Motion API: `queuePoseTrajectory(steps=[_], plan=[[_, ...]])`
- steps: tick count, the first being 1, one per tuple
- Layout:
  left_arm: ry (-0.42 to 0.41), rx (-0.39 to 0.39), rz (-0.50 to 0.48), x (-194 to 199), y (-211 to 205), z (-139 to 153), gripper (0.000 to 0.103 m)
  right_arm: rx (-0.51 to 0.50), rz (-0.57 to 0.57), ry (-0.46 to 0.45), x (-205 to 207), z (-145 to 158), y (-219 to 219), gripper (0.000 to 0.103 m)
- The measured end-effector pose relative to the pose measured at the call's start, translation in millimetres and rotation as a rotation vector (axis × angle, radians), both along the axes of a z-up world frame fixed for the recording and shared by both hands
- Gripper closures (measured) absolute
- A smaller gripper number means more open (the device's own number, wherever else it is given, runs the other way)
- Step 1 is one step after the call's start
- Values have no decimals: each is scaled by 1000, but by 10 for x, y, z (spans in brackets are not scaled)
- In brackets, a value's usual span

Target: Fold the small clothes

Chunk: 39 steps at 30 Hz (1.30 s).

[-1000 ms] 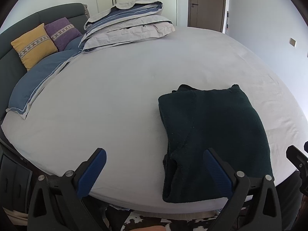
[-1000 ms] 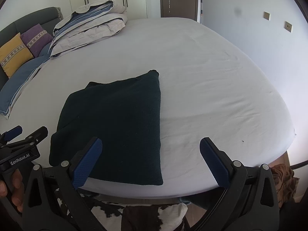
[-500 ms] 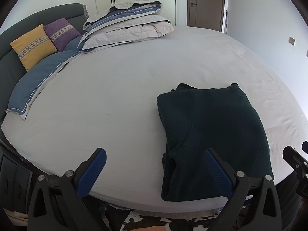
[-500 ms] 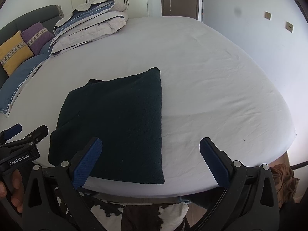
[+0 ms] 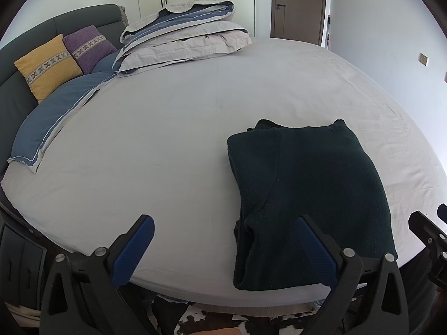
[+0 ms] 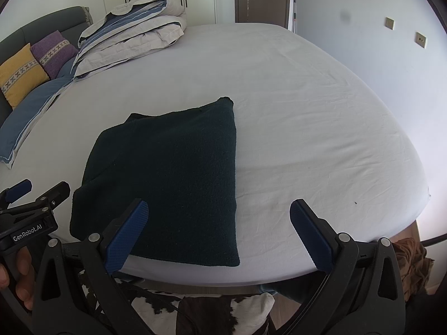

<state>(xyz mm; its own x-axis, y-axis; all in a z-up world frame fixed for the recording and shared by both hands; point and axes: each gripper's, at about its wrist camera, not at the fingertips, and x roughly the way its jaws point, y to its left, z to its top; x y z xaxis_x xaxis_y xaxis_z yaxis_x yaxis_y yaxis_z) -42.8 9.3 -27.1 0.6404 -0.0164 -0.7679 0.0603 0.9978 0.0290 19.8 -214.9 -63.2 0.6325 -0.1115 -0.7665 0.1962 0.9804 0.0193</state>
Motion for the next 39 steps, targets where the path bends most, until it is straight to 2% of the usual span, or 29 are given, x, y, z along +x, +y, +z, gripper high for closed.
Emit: queuePoseTrajectory(steps=[39], plan=[[10,-4,-5,-37,23,-66,0,-2,8,10,-15,-99,14,0]])
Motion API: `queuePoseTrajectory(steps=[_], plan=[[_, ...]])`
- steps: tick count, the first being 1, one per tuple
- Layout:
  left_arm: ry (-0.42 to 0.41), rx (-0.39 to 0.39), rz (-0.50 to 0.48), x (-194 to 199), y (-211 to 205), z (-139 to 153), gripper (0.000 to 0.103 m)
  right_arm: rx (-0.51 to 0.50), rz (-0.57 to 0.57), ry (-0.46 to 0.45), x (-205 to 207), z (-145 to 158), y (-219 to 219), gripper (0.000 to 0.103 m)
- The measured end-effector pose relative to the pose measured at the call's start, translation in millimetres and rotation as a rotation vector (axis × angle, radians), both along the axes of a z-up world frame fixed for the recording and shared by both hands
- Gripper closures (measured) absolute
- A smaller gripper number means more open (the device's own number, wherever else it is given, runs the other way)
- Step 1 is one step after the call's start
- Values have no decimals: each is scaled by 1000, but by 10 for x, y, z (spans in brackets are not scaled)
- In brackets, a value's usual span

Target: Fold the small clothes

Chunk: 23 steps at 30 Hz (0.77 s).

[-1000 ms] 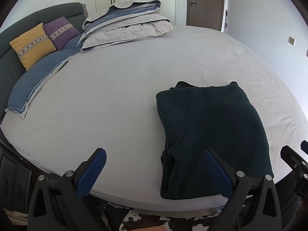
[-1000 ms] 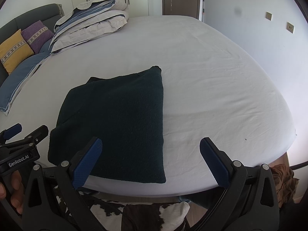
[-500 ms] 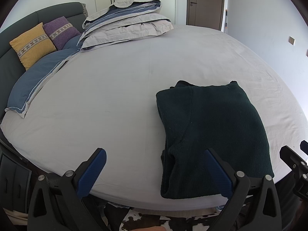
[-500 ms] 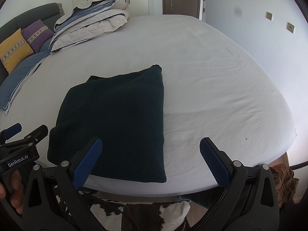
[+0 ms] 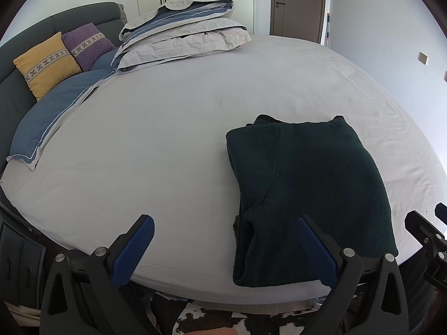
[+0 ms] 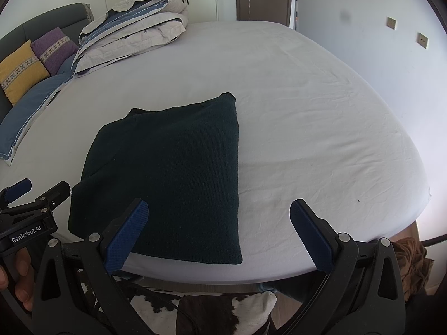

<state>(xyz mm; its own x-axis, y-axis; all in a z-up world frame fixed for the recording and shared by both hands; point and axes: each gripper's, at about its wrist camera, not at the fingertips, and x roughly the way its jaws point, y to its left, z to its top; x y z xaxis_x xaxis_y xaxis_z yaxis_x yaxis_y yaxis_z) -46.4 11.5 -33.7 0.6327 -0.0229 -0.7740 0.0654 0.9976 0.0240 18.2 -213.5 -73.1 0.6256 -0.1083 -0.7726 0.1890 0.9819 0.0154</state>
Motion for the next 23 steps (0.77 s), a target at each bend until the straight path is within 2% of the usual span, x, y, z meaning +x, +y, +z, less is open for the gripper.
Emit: queuePoseTrajectory(steps=[23], plan=[[11,-2,-2,55,52,-37,0,0,1,3,-16,-20,10,0]])
